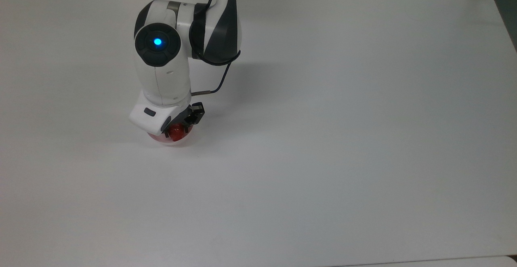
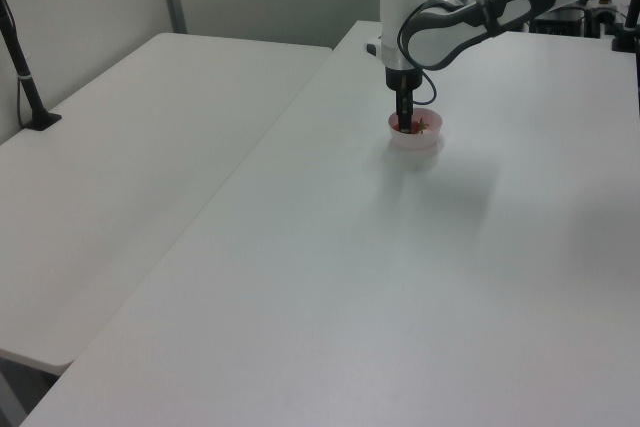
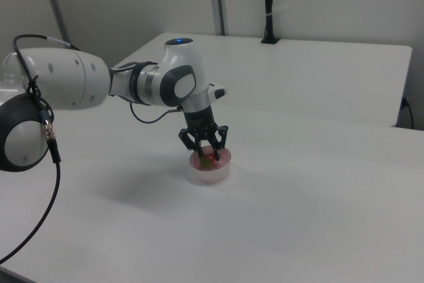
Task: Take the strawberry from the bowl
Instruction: 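Lift the strawberry out of the bowl and carry it away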
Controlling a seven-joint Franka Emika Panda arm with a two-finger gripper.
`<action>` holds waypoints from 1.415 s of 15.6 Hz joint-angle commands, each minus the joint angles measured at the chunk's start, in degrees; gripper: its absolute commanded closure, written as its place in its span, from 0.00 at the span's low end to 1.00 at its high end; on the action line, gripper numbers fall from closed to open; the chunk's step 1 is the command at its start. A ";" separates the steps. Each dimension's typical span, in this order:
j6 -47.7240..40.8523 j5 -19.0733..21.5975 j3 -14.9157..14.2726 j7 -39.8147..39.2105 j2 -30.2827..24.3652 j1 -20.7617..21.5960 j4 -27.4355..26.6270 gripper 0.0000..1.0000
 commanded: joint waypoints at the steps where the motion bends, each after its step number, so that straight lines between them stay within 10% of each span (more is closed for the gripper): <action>1: -0.08 2.67 -0.67 0.55 -2.63 0.47 -0.48 0.55; 13: -5.17 3.55 -1.37 0.28 -13.62 -0.93 -5.04 0.55; 22: -5.97 3.55 -6.64 -11.32 -11.09 -13.06 -7.51 0.49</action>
